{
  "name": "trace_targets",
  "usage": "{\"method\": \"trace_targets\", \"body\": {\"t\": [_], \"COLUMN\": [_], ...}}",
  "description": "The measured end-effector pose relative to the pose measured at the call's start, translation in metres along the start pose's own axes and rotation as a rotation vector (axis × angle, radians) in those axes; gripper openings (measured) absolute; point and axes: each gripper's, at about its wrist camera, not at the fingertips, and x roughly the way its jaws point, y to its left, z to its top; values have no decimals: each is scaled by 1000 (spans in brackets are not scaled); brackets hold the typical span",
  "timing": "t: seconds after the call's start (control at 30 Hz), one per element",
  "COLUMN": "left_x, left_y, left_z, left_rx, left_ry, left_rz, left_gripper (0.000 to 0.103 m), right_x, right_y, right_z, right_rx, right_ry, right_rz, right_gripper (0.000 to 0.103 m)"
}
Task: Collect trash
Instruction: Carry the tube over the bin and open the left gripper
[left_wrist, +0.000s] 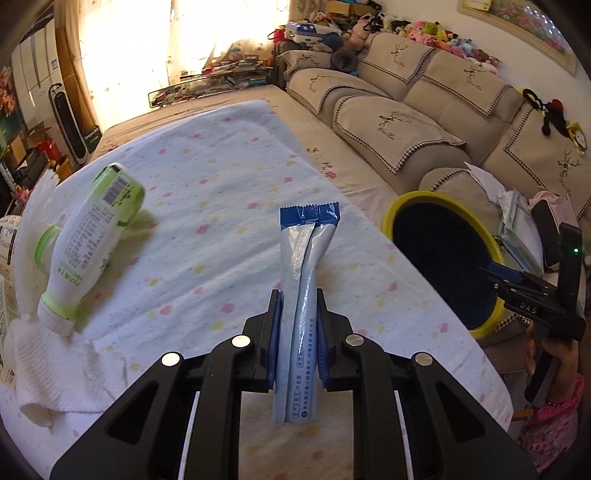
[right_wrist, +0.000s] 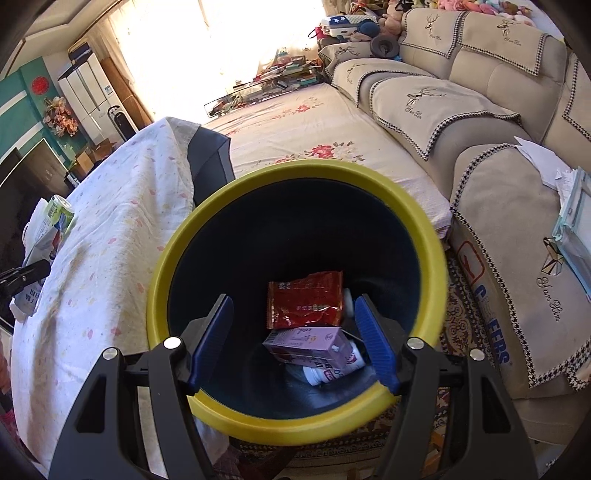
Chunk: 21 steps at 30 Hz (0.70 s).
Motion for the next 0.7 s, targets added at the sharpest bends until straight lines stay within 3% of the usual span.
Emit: {"method": "trace_targets", "body": {"t": [0.37, 0.7], "left_x": [19, 83], "left_y": [-106, -179], "left_z": [35, 60], "left_rx": [154, 225], "left_ry": [9, 97], "left_rz": [-110, -133], "left_gripper": [17, 19], "right_x": [-39, -51], "right_y": [-48, -95], "right_z": [-8, -14], "right_rx": [71, 157], "right_ry": [-71, -85], "right_rz": [-52, -66], "right_gripper": [66, 68]}}
